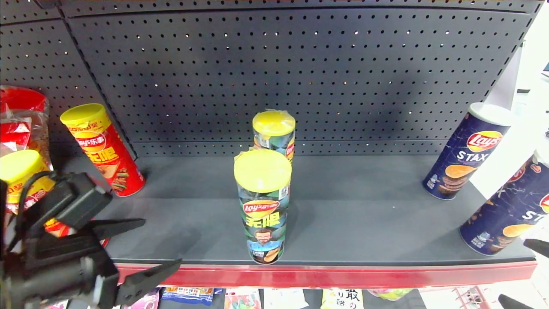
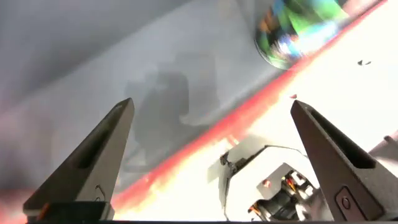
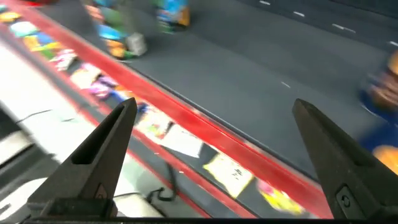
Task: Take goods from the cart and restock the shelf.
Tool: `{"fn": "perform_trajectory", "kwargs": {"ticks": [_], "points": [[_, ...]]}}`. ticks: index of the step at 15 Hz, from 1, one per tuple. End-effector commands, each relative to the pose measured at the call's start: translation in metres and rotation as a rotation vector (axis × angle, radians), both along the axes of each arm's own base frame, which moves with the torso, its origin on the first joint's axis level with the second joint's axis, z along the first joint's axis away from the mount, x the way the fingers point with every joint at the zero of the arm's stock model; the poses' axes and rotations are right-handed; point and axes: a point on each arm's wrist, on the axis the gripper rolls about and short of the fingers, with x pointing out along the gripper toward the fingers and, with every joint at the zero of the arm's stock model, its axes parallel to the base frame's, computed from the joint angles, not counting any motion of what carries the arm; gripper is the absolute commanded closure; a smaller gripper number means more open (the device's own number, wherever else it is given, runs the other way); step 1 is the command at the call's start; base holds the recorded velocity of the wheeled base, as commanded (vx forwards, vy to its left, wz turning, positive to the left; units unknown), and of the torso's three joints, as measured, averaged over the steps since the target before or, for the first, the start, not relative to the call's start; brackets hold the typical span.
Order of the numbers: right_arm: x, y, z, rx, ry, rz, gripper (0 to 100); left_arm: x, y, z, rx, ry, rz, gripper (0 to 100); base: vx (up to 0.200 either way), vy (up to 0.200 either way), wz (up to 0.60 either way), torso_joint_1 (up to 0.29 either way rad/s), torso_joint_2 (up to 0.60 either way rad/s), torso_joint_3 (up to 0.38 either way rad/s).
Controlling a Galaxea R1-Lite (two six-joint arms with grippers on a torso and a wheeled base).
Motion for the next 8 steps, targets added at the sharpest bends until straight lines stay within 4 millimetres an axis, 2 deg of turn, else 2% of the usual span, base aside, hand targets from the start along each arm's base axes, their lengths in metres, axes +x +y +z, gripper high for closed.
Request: {"fn": "perform_trajectory", "kwargs": {"ticks": [1, 2, 3, 5, 6, 7, 8], "points": [[-0.010, -0.008, -0.002, 0.015, -0.052, -0.082, 0, -0.101, 0.046, 0.001, -0.087, -0.157, 0.163, 0, 0.000, 0.000, 0.00, 0.000, 0.00, 0.000], [-0.011, -0.010, 0.000, 0.018, -0.068, -0.119, 0, -0.113, 0.051, 0.001, -0.096, -0.172, 0.202, 0, 0.000, 0.000, 0.00, 0.000, 0.00, 0.000], [-0.014, -0.014, 0.001, 0.021, -0.095, -0.224, 0, -0.146, 0.061, -0.007, -0.120, -0.181, 0.301, 0, 0.000, 0.000, 0.00, 0.000, 0.00, 0.000], [-0.029, -0.023, -0.009, 0.015, -0.104, -0.348, 0, -0.187, 0.069, -0.029, -0.119, -0.166, 0.414, 0, 0.000, 0.000, 0.00, 0.000, 0.00, 0.000], [-0.029, -0.023, -0.009, 0.015, -0.104, -0.348, 0, -0.187, 0.069, -0.029, -0.119, -0.166, 0.414, 0, 0.000, 0.000, 0.00, 0.000, 0.00, 0.000], [-0.054, -0.032, -0.011, -0.009, -0.055, -0.365, 0, -0.198, 0.069, -0.040, -0.130, -0.168, 0.480, 0, 0.000, 0.000, 0.00, 0.000, 0.00, 0.000], [-0.064, -0.035, -0.011, -0.018, -0.033, -0.365, 0, -0.197, 0.069, -0.040, -0.133, -0.174, 0.498, 0, 0.000, 0.000, 0.00, 0.000, 0.00, 0.000]]}}
